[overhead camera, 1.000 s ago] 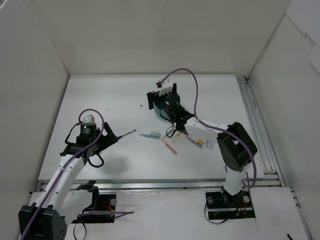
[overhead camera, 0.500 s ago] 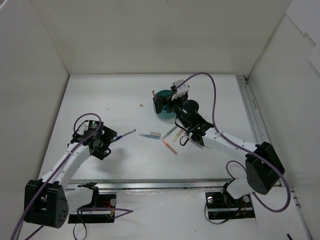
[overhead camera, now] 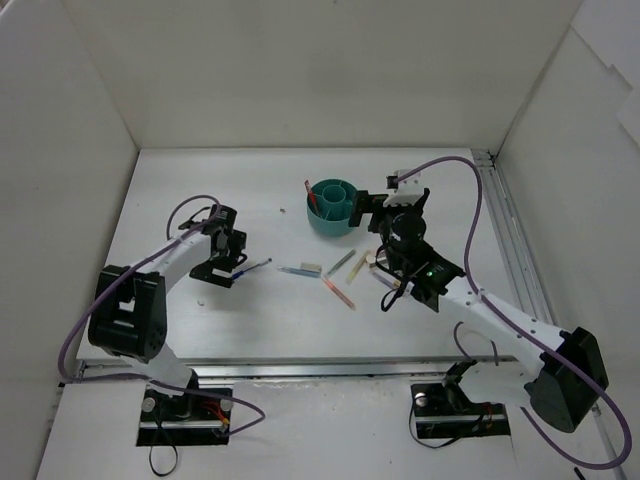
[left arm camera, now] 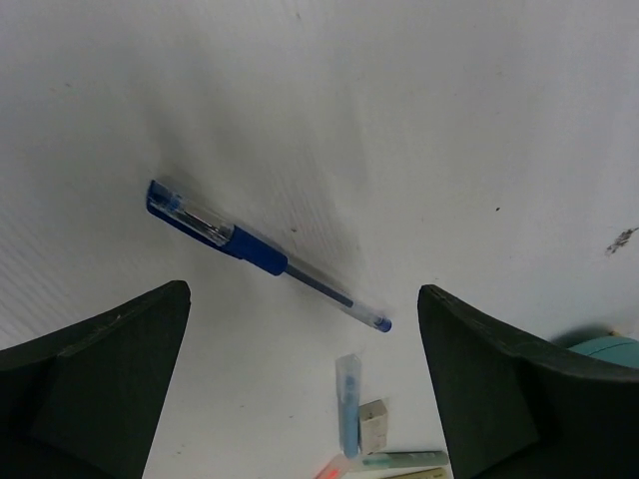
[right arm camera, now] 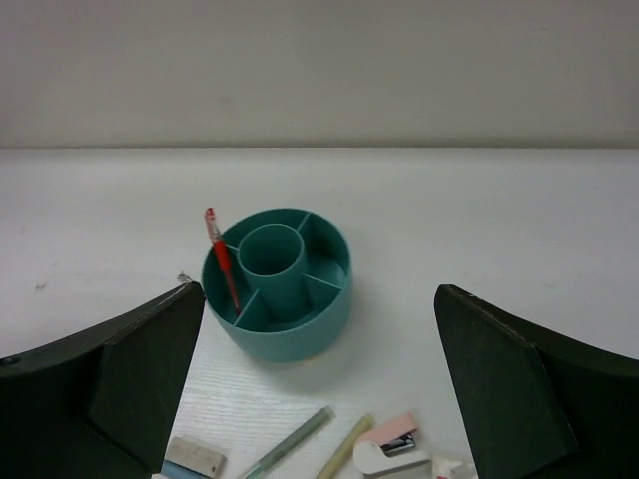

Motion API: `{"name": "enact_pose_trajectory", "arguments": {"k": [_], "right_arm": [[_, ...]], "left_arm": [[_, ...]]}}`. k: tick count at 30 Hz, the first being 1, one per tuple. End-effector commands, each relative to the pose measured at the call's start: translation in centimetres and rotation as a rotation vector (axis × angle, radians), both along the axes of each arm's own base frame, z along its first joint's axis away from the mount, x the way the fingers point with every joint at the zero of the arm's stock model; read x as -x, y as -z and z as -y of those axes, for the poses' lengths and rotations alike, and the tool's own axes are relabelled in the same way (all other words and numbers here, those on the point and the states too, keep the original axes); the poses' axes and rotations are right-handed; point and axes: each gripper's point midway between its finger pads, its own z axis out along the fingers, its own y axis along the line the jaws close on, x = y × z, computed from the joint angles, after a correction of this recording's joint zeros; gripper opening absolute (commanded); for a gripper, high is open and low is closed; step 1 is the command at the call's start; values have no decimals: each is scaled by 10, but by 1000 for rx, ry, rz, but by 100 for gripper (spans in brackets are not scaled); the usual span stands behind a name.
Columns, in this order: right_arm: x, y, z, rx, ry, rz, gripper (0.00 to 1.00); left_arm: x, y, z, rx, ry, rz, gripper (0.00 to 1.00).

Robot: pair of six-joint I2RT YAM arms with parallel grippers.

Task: Sort the stationery into containers
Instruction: Pick up the pen from the center of the board.

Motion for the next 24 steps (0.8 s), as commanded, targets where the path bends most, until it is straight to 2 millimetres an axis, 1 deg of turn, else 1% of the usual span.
{"name": "enact_pose_trajectory", "arguments": {"k": [1,2,3,4,5,7,11,12,13,15,17,18,19,20,21,22,24], "right_arm": [[0,-26,37,-49,197,20,98],[0,-23,41,-44,218,13,98],[1,-23,42,-46,224,12,98],[1,-21,45,-39,232,6,98],[1,-21,47,-39,239,6,98],[1,-22,50,-36,252,6,98],[1,-25,58,-35,281,12,98],[1,-23,57,-29,281,8,98],[0,-23,59,-29,288,9,98],[0,-22,62,-24,297,6,98],[1,-23,66,-27,308,9,98],[1,-23,68,-25,313,8,98],[3,-23,70,-22,320,8,98],[4,-25,74,-26,334,14,98],[6,-25,78,-26,346,16,98],[8,-28,83,-31,363,23,98],[12,-32,90,-41,377,34,98]], "left_arm": [[-18,-11,21,44,-2,10,91],[-17,-9,26,42,9,-2,90],[-16,-7,29,38,14,-12,83],[-19,-7,29,36,8,-15,80],[-17,0,30,34,6,-37,79],[-15,4,29,27,7,-65,76],[1,22,23,1,-21,-143,68],[3,24,22,1,-25,-148,65],[7,29,18,-4,-39,-163,61],[8,34,13,-13,-52,-176,54],[4,38,6,-21,-63,-185,49],[3,38,6,-26,-56,-190,46],[-4,35,4,-29,-63,-185,44],[-4,40,4,-37,-53,-199,40],[-5,39,4,-42,-48,-205,27],[-12,36,5,-43,-44,-195,22],[-13,38,4,-58,-26,-213,21]]}}
